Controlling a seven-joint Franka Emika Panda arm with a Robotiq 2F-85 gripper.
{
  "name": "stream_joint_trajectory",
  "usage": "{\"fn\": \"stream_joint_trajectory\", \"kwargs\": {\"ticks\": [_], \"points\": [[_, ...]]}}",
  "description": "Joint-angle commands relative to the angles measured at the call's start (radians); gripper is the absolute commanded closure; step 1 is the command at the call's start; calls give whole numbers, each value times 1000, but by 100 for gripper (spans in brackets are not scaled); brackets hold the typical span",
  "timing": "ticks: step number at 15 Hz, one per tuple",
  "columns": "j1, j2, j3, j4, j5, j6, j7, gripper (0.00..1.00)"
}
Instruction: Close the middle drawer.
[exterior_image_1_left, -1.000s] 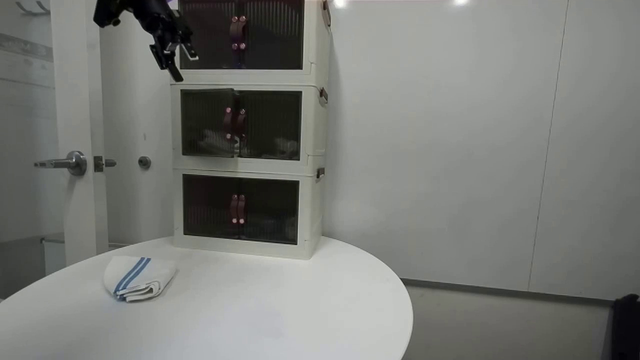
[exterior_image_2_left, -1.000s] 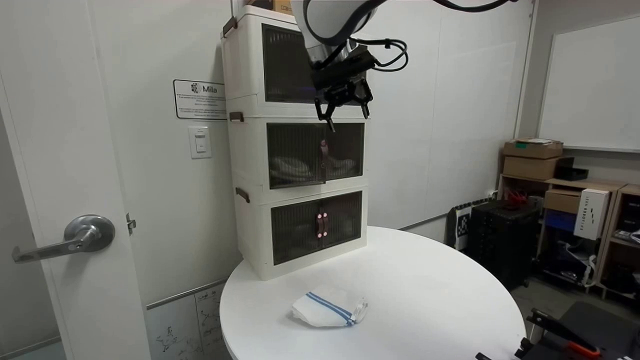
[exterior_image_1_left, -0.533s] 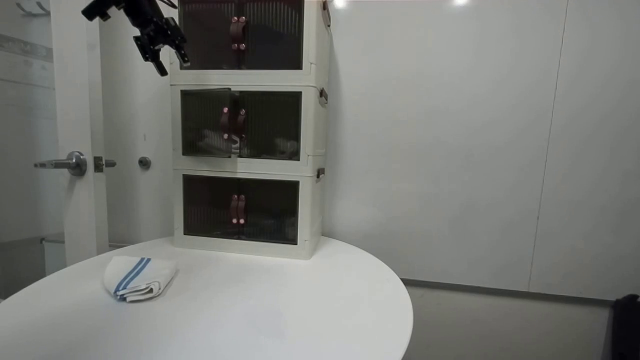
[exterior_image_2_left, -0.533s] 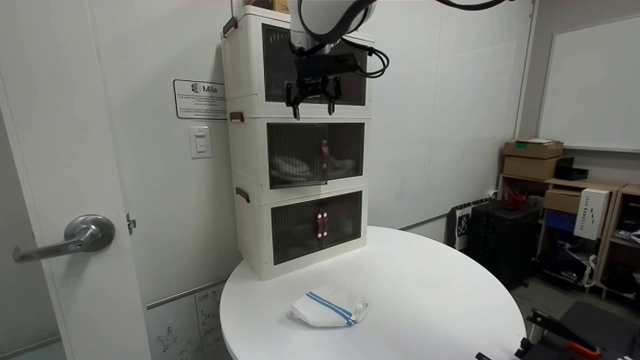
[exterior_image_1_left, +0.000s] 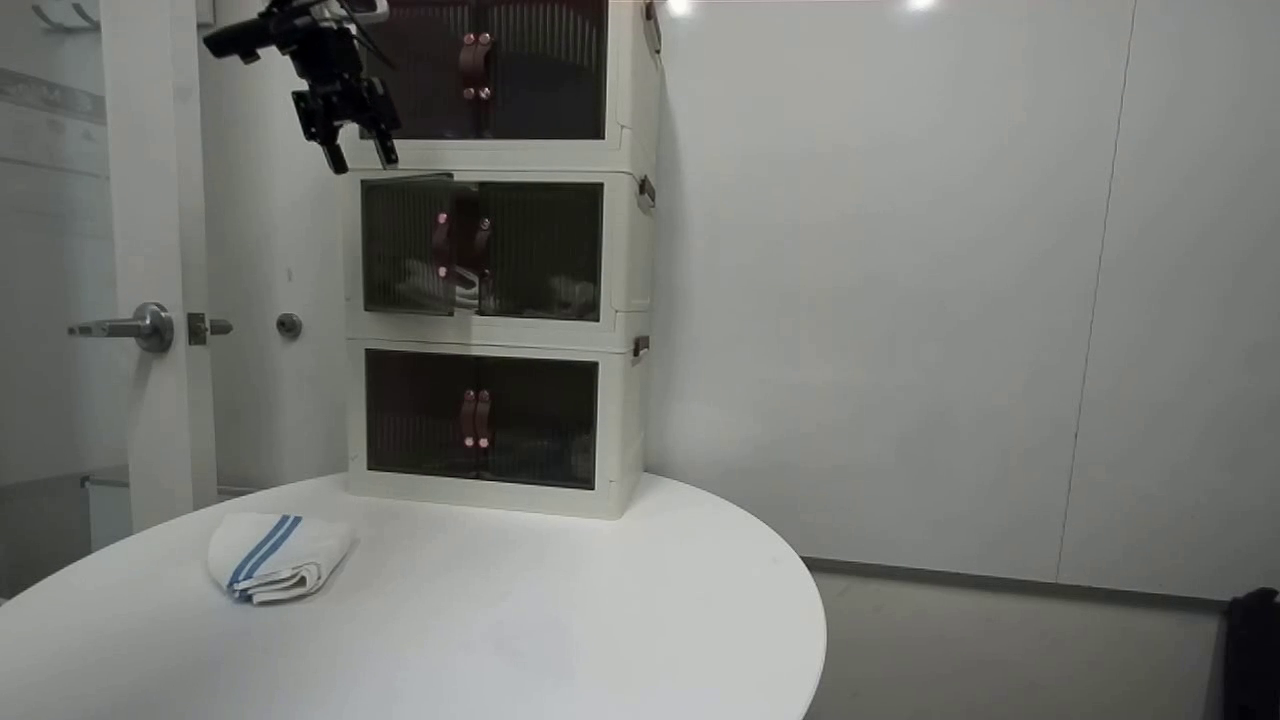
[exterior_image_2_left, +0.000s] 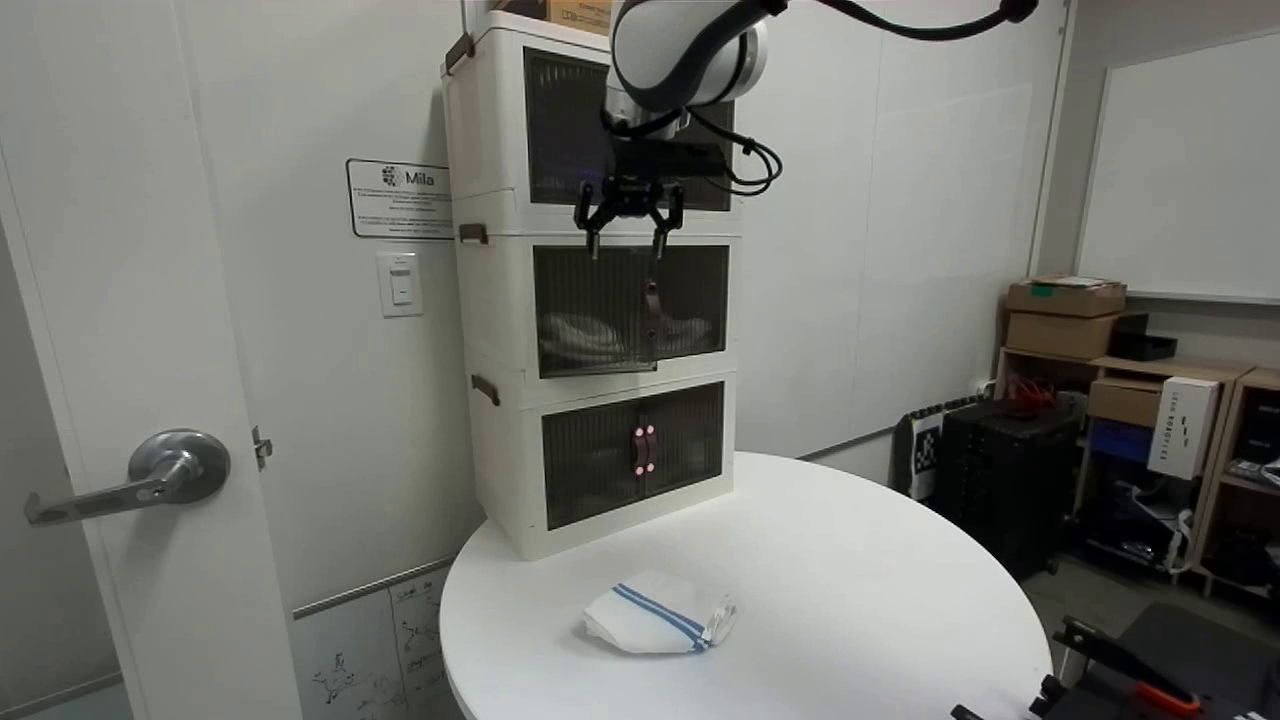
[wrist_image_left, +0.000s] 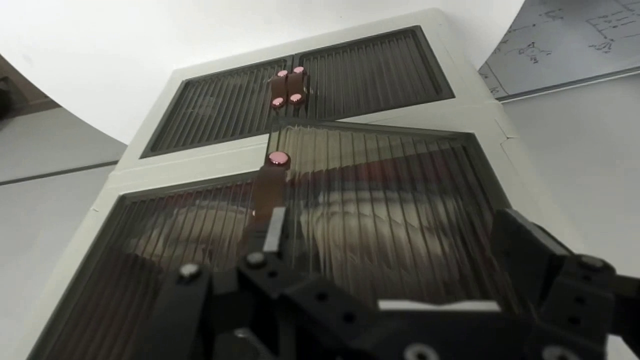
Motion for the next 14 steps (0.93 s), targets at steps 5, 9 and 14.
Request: {"fn": "stream_joint_trajectory", "kwargs": {"ticks": [5, 9, 14], "points": [[8, 92, -63, 54, -13, 102, 28, 0], [17, 133, -85, 64, -21, 194, 13, 0], [50, 165, -126, 70, -111, 292, -6, 0]]}}
